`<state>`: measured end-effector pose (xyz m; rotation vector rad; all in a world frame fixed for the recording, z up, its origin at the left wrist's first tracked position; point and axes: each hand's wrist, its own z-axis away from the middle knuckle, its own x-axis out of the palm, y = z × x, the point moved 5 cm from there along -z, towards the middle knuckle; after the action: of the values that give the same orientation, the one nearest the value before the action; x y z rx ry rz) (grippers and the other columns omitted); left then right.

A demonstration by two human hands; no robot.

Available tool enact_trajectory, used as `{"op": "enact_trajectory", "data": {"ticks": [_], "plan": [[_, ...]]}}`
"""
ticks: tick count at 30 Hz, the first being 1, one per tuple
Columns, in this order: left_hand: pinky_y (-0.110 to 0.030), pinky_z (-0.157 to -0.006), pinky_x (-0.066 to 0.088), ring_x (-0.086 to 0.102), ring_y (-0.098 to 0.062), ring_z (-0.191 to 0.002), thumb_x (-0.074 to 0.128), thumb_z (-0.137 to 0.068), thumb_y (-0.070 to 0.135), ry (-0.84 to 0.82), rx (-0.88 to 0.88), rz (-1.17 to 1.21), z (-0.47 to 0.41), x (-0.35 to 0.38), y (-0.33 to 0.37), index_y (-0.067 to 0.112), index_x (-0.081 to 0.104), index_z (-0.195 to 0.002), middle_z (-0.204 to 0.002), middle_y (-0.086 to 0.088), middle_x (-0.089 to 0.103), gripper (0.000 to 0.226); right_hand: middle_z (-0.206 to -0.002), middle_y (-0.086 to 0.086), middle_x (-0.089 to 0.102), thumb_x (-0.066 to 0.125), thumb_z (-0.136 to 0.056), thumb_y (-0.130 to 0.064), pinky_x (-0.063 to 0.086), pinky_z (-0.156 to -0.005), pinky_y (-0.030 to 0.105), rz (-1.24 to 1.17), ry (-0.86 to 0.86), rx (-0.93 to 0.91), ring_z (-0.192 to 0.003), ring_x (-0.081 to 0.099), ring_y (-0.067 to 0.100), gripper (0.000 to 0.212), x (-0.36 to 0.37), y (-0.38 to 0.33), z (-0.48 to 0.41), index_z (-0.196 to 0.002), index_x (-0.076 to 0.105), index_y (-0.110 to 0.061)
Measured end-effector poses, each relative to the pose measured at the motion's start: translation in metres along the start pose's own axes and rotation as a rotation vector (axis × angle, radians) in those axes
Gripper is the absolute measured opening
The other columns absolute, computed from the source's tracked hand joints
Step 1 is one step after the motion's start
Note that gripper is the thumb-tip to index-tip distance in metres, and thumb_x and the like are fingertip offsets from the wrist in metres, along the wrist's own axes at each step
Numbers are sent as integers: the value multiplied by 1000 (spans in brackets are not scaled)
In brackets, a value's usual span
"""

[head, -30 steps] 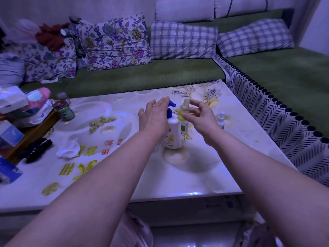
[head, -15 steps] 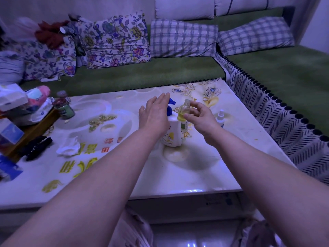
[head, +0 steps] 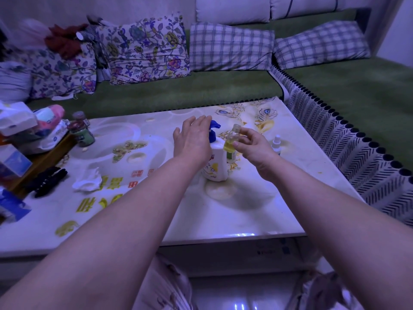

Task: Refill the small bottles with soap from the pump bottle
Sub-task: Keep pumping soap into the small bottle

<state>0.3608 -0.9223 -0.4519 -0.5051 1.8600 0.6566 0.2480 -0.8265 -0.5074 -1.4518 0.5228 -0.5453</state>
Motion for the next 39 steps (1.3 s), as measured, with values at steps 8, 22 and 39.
{"op": "enact_trajectory", "data": {"ticks": [8,22,39], "plan": [[-43,-110,23,20,-20,-141,53,-82,-1,-1,9,1,-4,3,-1,24,37,-138,-145,7,40,63,-113,2,62,57,-95,-2,41,-59,14,-12,18,4,-78,58,1,43,1,0,-2,-135,48,-14],[-46,-111,23,18,-21,-142,55,-79,-3,67,6,16,-2,5,-2,24,32,-140,-151,8,29,71,-110,9,63,69,-86,-1,45,-61,14,17,46,-10,-87,60,13,52,-5,11,-1,-134,51,-12],[-34,-91,35,40,-24,-120,57,-73,-5,241,-58,104,21,13,-11,15,43,-127,-128,-2,47,60,-106,2,64,68,-83,-6,44,-68,24,161,61,82,-91,62,18,41,-13,61,12,-117,54,-24]]}}
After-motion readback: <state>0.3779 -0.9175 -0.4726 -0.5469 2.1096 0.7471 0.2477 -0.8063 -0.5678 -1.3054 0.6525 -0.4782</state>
